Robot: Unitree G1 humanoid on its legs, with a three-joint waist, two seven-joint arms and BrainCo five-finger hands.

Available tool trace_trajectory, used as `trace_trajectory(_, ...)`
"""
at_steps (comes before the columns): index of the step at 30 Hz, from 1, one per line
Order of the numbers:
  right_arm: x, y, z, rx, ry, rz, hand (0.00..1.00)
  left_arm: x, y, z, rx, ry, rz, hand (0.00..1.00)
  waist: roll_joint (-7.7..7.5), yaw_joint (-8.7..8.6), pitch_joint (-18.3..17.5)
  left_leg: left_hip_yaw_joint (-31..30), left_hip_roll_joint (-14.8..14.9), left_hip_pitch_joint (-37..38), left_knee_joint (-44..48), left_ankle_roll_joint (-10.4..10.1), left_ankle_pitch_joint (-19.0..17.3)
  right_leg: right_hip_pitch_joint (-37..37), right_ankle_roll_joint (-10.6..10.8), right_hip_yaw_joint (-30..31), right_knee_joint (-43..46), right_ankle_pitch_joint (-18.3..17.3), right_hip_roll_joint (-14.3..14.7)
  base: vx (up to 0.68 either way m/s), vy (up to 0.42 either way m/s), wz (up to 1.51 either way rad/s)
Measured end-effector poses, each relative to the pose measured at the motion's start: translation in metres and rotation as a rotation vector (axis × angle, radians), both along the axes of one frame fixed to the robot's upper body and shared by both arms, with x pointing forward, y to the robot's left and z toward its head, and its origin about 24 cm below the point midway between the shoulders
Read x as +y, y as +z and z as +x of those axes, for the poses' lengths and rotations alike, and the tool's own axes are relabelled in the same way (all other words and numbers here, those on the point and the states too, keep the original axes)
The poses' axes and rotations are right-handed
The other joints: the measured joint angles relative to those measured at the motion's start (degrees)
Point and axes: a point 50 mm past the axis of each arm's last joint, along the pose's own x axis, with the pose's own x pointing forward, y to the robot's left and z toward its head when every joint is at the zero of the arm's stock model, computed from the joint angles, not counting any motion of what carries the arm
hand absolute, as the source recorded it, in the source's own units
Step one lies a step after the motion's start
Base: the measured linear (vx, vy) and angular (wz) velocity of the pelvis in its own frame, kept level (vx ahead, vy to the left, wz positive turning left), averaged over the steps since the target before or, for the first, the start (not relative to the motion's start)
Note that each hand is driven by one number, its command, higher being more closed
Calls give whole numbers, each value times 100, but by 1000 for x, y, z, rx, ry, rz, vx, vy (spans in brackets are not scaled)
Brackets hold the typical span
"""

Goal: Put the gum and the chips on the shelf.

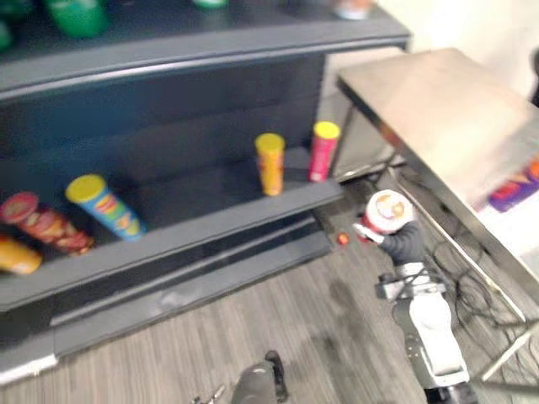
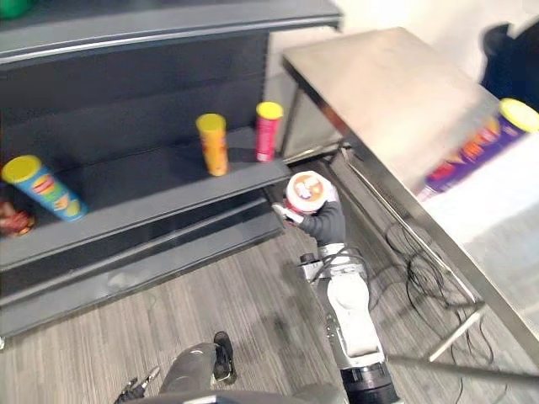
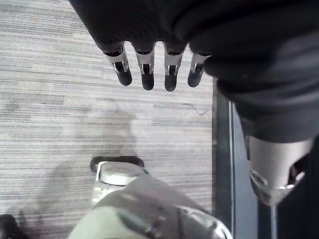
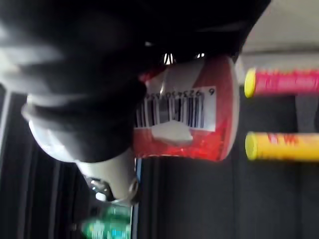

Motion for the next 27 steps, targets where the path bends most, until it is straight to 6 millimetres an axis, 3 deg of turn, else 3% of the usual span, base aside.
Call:
trace_trajectory(3, 4, -3, -3, 10, 30, -6, 100, -2, -1, -3, 18, -21, -4, 0, 18, -93, 18, -539, -489, 629, -404, 74, 76, -311, 52, 964, -154, -584, 618, 284, 126, 139)
trace_trajectory(6, 2, -8, -6, 30, 34, -19, 100, -3, -2, 2, 18, -49, -8, 0, -2, -275, 18, -1244, -778, 861, -416, 72, 74, -810, 203, 1761, -835, -537, 1042, 263, 32, 156)
trace_trajectory(9, -1, -15, -13, 65, 34, 0, 100, -2, -3, -3, 44, -60, -12, 0, -65, -332, -16, -1963, -986, 1159, -576, 43, 58, -923, 604, 2492, -1456, -278, 1174, 300, -78, 156)
trace_trajectory(10, -1, -16, -17, 71, 33, 12, 100, -2, -4, -6, 56, -59, -15, 0, -110, -323, -37, -2172, -1053, 1230, -597, -14, 25, -878, 778, 2436, -1638, -102, 1097, 303, -166, 148)
trace_trajectory(13, 2, -13, -17, 60, 54, 57, 100, 0, -6, -17, 86, -31, -17, 0, -211, -311, -126, -2538, -1011, 1205, -573, -200, -83, -775, 611, 1915, -2064, 347, 1109, 284, -211, 104)
trace_trajectory(15, 3, -11, -17, 53, 59, 79, 100, -1, -6, -19, 86, -1, -26, 0, -108, -324, -161, -2685, -821, 1068, -556, -396, -101, -613, 587, 1571, -2379, 356, 1247, 232, -230, 61)
trace_trajectory(17, -1, -11, -17, 59, 45, 93, 100, -3, -6, -14, 71, 8, -35, 0, -38, -348, -165, -2580, -627, 975, -581, -695, -114, -431, 450, 1272, -2709, 407, 1354, 207, -210, 58)
trace_trajectory(18, -5, -12, -17, 63, 23, 93, 100, -4, -6, -10, 62, 6, -37, 0, -16, -372, -174, -2111, -463, 935, -572, -978, -149, -286, 400, 1083, -2879, 434, 1384, 87, -82, 53)
trace_trajectory(19, -8, -13, -17, 64, 9, 93, 100, -4, -6, -8, 58, 6, -38, 0, -9, -414, -174, -1672, -327, 936, -580, -1060, -169, -201, 389, 990, -2939, 429, 1396, 128, -136, 78)
trace_trajectory(20, -17, -11, -15, 60, -40, 95, 100, -5, -6, -5, 48, 7, -40, 0, 51, -537, -204, -468, 124, 1080, -868, -1102, 38, -61, 362, 788, -2985, 412, 1467, 112, -113, 50)
trace_trajectory(23, -21, -13, -16, 66, -70, 95, 100, -5, -6, -6, 57, 4, -32, 0, 55, -567, -252, -221, 80, 1297, -1077, -1041, 89, 144, 391, 805, -3233, 436, 1488, 48, -18, 7)
trace_trajectory(27, -15, -14, -17, 70, -60, 77, 100, -9, -7, -9, 76, -9, -35, 0, 94, -549, -438, 29, -6, 1342, -1071, -1038, 92, 247, 429, 1109, -3677, 721, 1506, -6, 23, -36)
